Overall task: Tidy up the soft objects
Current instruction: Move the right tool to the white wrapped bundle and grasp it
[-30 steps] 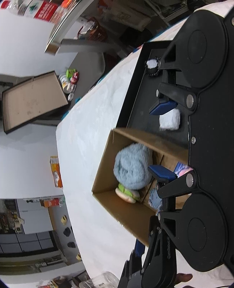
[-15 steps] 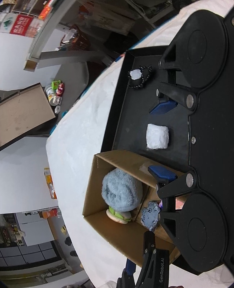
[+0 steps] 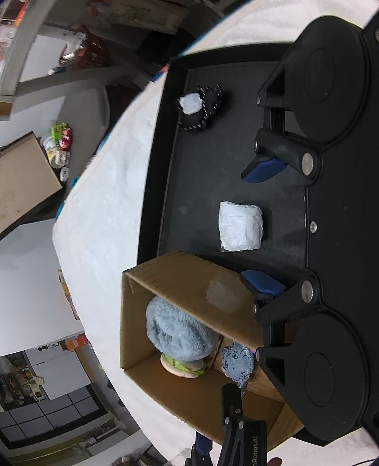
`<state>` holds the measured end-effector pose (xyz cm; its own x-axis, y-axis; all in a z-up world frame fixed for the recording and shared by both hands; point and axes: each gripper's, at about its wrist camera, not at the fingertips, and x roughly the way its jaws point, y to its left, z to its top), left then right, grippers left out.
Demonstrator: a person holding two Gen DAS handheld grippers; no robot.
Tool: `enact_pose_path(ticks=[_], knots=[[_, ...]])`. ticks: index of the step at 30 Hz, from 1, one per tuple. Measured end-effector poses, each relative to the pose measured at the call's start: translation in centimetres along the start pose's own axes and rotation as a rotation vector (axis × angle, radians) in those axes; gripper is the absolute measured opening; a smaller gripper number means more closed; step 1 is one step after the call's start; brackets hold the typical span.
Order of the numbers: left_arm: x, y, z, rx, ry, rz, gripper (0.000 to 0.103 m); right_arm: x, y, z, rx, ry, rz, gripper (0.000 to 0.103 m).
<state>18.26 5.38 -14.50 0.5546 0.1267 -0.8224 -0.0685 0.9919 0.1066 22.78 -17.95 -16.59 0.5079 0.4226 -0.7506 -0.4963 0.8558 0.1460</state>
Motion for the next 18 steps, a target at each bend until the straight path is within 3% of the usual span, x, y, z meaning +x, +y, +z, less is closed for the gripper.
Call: enact_pose_path(ticks=[16, 18], knots=[[1.0, -0.4, 0.4, 0.010, 0.014, 0.020, 0.066, 2.9, -1.0, 0.1, 0.016, 0.037, 0.023, 0.066], [1.0, -0.4, 0.4, 0.011, 0.014, 0.019, 0.066, 3.4, -1.0, 0.0, 0.019, 0.049, 0.014, 0.057]])
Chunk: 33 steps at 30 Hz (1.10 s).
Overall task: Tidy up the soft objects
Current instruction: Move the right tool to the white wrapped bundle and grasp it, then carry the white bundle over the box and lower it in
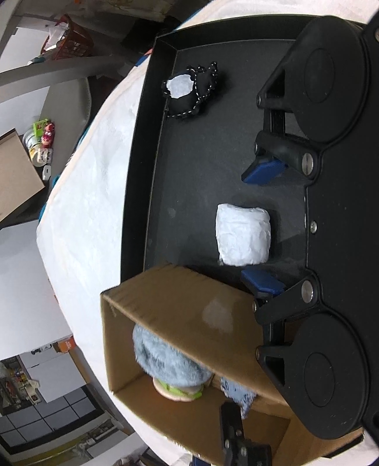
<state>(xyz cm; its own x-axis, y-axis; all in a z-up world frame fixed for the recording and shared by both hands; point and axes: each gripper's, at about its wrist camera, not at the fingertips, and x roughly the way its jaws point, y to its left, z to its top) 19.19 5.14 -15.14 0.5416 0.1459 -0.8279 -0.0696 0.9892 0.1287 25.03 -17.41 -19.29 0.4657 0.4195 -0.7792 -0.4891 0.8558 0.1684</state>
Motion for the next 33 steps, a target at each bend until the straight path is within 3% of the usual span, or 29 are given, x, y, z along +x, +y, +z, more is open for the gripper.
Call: enact_pose_path(ticks=[1, 2, 12, 17, 22, 33], knots=[[0.0, 0.0, 0.0, 0.001, 0.000, -0.001, 0.066, 0.2, -0.1, 0.0, 0.002, 0.008, -0.017, 0.052], [0.0, 0.0, 0.0, 0.002, 0.000, 0.000, 0.066, 0.3, -0.2, -0.1, 0.009, 0.014, -0.033, 0.039], [-0.5, 0.1, -0.1, -0.003, -0.004, -0.004, 0.066, -2.2, -0.7, -0.5, 0.034, -0.013, -0.056, 0.038], [-1.4, 0.2, -0.3, -0.002, -0.025, -0.010, 0.066, -3.9, -1.2, 0.5, 0.124, -0.029, -0.032, 0.038], [-2.1, 0.4, -0.5, -0.006, -0.042, -0.026, 0.066, -6.0, -0.2, 1.7, 0.111, -0.078, -0.022, 0.038], [-3.0, 1.7, -1.2, -0.043, -0.063, -0.052, 0.066, -7.9, 2.2, 2.5, 0.040, -0.124, -0.095, 0.038]])
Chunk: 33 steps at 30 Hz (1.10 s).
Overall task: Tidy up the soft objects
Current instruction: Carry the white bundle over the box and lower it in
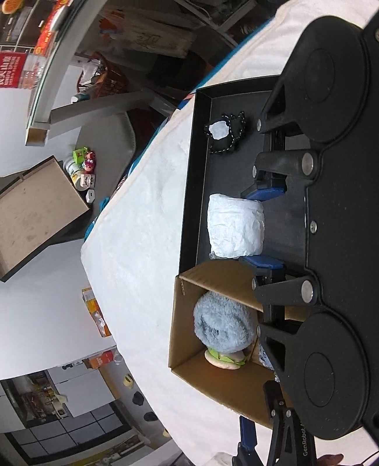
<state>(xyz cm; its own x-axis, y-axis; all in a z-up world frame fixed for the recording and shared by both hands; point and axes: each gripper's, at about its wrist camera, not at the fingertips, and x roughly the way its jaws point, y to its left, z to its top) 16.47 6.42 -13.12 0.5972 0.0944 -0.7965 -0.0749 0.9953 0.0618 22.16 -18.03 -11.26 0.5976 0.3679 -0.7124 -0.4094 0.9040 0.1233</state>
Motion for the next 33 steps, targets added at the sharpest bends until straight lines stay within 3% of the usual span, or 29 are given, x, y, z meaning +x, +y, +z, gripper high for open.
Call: enact_pose_path(ticks=[22, 25, 29, 33], knots=[[0.2, 2.3, -1.3, -0.047, -0.008, -0.059, 0.059, -0.5, 6.1, 0.8, -0.147, -0.044, 0.080, 0.038], [0.4, 2.5, -1.4, -0.049, 0.001, -0.079, 0.047, -0.3, 6.8, 0.9, -0.155, -0.043, 0.091, 0.038], [0.7, 2.7, -1.7, -0.061, 0.014, -0.080, 0.022, -0.1, 7.6, 0.7, -0.168, -0.039, 0.101, 0.038], [1.1, 3.0, -2.1, -0.074, 0.056, -0.075, 0.013, 0.0, 8.2, 0.4, -0.176, -0.032, 0.102, 0.039]])
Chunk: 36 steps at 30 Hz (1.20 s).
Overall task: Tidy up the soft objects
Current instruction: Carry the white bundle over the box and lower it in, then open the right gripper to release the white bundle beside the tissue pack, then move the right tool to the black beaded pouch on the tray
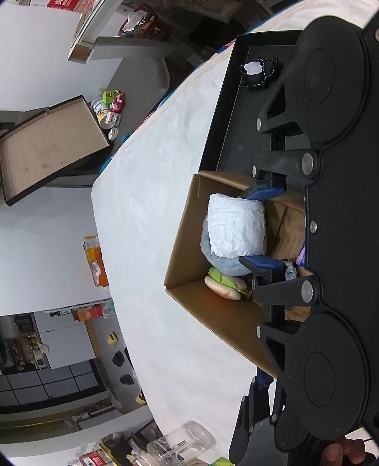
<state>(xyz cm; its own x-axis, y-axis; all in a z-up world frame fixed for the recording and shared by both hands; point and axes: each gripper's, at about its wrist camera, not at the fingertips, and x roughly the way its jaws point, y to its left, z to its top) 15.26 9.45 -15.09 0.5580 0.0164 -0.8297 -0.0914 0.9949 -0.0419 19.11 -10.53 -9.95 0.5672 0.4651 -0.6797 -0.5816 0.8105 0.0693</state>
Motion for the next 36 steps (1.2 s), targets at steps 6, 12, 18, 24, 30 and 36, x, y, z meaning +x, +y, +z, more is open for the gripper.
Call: enact_pose_path(ticks=[6, 12, 18, 24, 30, 36], knots=[[-0.1, 0.2, -0.2, -0.001, -0.004, 0.012, 0.012, 0.5, 0.3, -0.4, -0.018, 0.028, -0.043, 0.044], [-0.5, 0.2, 0.0, -0.008, -0.025, 0.022, 0.012, -0.1, -0.6, -0.9, 0.008, 0.015, -0.073, 0.059], [-0.8, -0.2, 0.2, 0.004, -0.044, 0.029, 0.016, -0.6, -1.4, -1.3, 0.013, -0.002, -0.094, 0.074], [-1.2, -1.1, 0.5, 0.044, -0.070, 0.048, 0.021, -1.2, -2.7, -2.1, 0.021, -0.021, -0.114, 0.077], [-1.0, -1.4, 0.9, 0.047, -0.067, 0.051, 0.042, -1.2, -4.0, -2.5, 0.038, -0.015, -0.125, 0.077], [-0.5, -2.4, 1.1, 0.068, -0.057, 0.079, 0.059, -1.1, -5.6, -2.6, 0.057, -0.029, -0.150, 0.080]])
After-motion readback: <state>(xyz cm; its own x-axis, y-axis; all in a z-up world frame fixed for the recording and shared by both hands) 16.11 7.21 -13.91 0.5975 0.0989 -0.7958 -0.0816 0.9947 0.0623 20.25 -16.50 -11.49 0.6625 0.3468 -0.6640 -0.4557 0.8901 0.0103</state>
